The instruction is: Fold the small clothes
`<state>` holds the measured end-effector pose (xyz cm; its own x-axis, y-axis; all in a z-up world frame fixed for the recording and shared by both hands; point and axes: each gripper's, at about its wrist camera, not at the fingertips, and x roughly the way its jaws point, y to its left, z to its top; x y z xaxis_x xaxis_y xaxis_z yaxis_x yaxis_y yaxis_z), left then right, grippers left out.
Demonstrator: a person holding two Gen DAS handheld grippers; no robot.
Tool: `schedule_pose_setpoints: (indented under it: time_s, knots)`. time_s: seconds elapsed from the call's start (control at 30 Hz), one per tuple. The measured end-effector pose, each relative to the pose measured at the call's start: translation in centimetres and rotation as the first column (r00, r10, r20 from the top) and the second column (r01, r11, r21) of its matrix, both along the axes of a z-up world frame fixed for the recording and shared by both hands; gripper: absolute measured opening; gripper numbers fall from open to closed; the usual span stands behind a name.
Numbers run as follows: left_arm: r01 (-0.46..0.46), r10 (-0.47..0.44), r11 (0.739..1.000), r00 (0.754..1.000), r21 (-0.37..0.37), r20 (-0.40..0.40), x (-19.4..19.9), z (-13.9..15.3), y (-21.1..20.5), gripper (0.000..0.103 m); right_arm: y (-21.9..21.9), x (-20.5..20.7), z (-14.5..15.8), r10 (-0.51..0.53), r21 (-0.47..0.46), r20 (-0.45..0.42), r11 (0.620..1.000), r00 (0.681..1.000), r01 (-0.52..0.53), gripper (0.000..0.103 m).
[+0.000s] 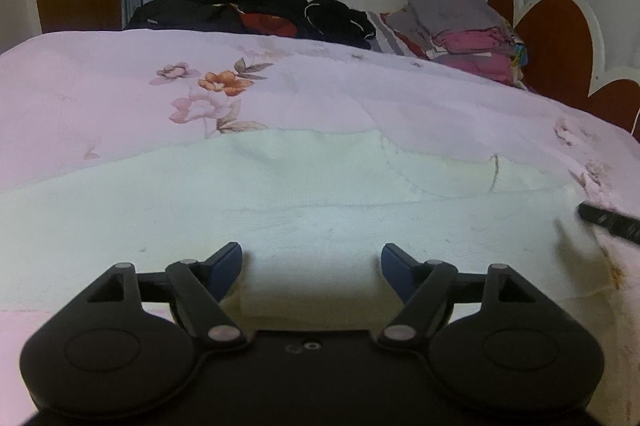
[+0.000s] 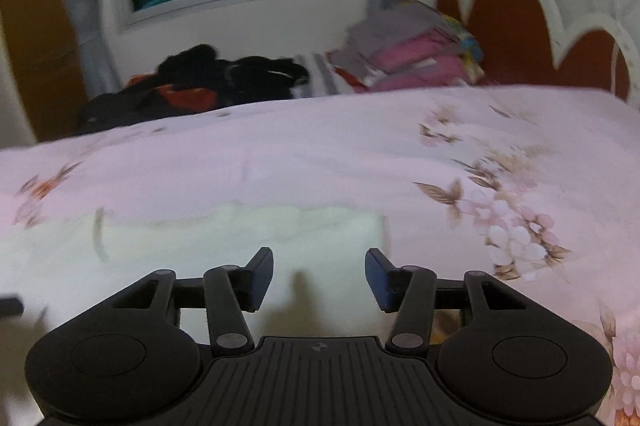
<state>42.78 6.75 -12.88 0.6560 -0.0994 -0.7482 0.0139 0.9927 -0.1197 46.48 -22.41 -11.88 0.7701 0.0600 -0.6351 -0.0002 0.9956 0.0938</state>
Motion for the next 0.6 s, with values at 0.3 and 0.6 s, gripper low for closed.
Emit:
schedule_pose_setpoints:
  time_s: [0.3, 0.6]
  knots:
    - [-0.083, 0.082, 0.995, 0.996, -0.058, -0.026, -4.0, 1.5, 5.3, 0.079, 5.0, -0.5, -3.1, 0.083, -0.013, -0.125, 0.996, 0.989, -0.086, 0.051]
    - [-0.263, 0.259, 0.96, 0.964, -0.096, -0.052, -7.0, 1.9, 14.2, 0.079, 11.3, -1.8, -0.5, 0.208, 0.047, -0.071, 0.978, 0.975, -0.205, 0.051]
